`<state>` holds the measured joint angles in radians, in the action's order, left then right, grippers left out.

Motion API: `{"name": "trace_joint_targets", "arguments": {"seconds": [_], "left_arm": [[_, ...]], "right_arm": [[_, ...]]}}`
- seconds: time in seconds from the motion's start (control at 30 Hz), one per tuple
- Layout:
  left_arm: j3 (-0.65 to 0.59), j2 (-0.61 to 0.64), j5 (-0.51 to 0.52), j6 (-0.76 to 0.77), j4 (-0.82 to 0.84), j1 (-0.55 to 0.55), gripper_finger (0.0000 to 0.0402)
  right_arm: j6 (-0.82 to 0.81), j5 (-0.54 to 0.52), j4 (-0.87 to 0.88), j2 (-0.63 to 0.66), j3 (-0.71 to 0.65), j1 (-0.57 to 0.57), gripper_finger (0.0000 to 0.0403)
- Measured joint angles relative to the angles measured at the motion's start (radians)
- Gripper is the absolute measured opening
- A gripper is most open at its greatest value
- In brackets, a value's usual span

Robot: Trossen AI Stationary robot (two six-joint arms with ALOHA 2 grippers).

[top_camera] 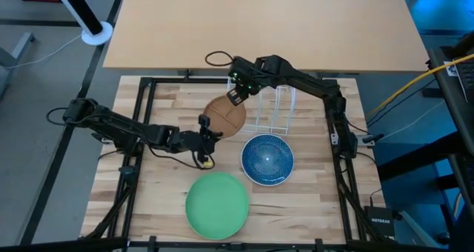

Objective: Sort dishes
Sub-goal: Put the brown plate in the dish rack

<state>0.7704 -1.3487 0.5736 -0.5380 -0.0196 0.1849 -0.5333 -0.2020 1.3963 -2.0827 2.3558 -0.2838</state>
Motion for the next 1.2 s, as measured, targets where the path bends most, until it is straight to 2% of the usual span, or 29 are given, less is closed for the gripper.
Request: {"name": "trace_joint_targets", "arguments": {"seconds": [0.23,0.33,0.47,0.57,0.7,0.87,1.2], "left_arm": [[0.0,0.0,-0.013,0.167,-0.088,0.044,0.0021],[0.0,0.0,-0.021,0.25,-0.183,0.044,0.0021],[0.0,0.0,-0.072,0.38,-0.351,0.027,0.0021],[0.0,0.0,-0.116,0.488,-0.484,-0.005,0.0021],[0.0,0.001,-0.125,0.626,-0.586,-0.068,0.0021],[0.0,-0.011,-0.124,0.826,-0.596,-0.168,0.0021],[0.0,-0.115,-0.133,1.011,-0.623,-0.335,0.0021]], "right_arm": [[0.146,-0.202,-0.078,0.085,0.0,-0.006,0.0166],[0.2,-0.309,-0.101,0.136,0.0,-0.005,0.0166],[0.253,-0.387,-0.122,0.206,0.0,-0.005,0.0166],[0.3,-0.413,-0.123,0.248,0.0,-0.005,0.0166],[0.359,-0.445,-0.122,0.284,0.0,-0.005,0.0166],[0.416,-0.449,-0.119,0.298,0.0,-0.005,0.0166],[0.442,-0.442,-0.112,0.296,-0.056,-0.005,0.0166]]}}
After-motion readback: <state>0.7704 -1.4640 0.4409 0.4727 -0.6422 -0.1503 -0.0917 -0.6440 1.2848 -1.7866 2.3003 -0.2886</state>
